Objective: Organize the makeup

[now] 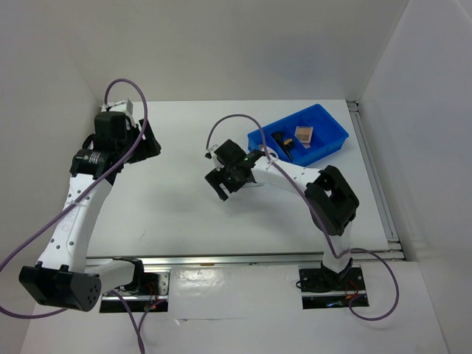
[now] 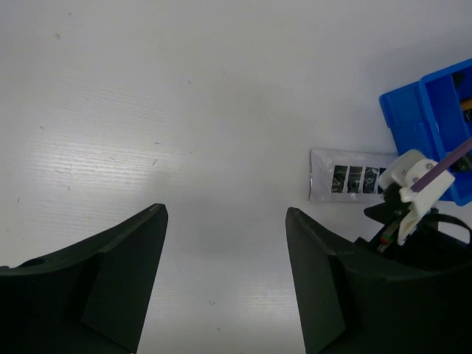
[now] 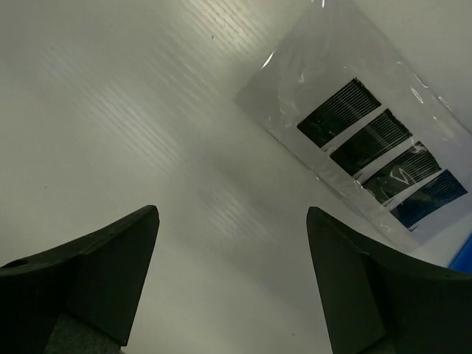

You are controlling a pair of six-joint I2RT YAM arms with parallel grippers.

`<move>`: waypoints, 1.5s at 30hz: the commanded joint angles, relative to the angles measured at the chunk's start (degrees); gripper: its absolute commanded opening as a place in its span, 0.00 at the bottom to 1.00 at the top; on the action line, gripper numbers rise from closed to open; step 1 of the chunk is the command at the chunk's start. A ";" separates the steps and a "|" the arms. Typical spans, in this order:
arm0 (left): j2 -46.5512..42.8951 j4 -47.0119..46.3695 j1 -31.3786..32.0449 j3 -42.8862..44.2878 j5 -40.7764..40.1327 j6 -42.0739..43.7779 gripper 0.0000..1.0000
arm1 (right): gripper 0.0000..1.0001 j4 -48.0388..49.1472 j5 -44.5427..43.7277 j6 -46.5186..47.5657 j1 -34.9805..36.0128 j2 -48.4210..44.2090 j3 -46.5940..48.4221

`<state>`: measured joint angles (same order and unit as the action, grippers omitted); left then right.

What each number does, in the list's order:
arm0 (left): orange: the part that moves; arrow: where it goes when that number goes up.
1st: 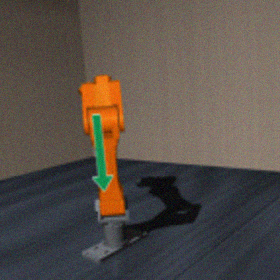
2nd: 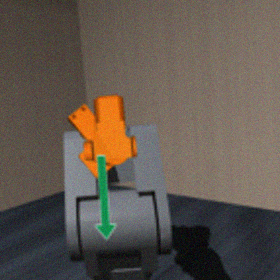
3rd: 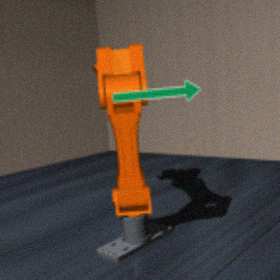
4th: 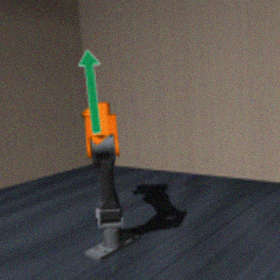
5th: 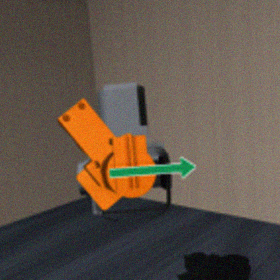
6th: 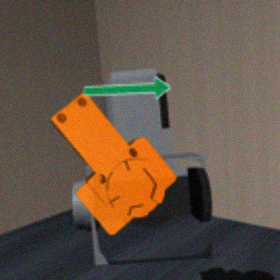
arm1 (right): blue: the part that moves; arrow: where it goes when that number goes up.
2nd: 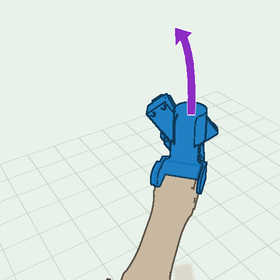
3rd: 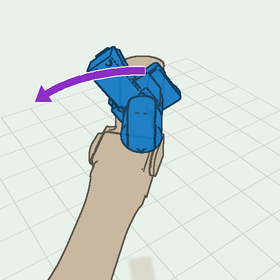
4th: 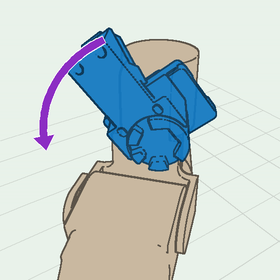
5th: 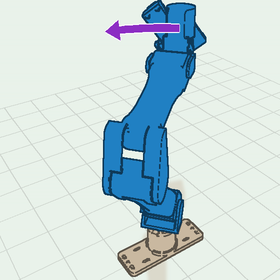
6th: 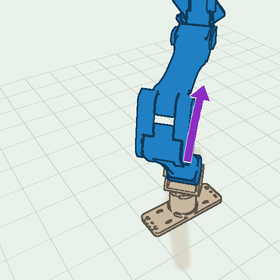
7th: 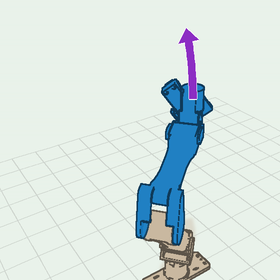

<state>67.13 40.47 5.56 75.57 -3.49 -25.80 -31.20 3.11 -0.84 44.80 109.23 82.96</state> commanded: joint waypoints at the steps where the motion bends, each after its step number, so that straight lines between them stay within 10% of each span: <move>1: -1.74 -0.74 0.24 0.19 -1.00 0.05 0.79 | 0.89 1.38 -7.59 4.27 2.92 -1.56 -2.34; 13: -2.27 -0.74 0.24 -0.95 -1.00 0.58 0.79 | 0.76 25.03 -29.30 3.74 9.26 5.45 -8.95; 23: -2.27 -0.21 0.24 -0.42 -1.52 0.58 0.79 | 0.68 25.93 -32.82 -0.47 6.97 12.41 -6.49; 36: -2.27 -0.21 0.24 -0.95 -1.52 0.58 0.79 | 0.00 24.70 -30.27 -1.53 7.58 6.01 -5.88; 45: -2.80 -0.21 0.24 -0.43 -1.52 0.58 0.79 | 0.00 20.22 -25.44 -3.28 8.11 -3.23 -2.02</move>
<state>66.41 40.80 5.56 74.61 -4.45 -25.67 -9.10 -23.88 -2.37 52.31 111.61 77.36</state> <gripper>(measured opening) 0.786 0.008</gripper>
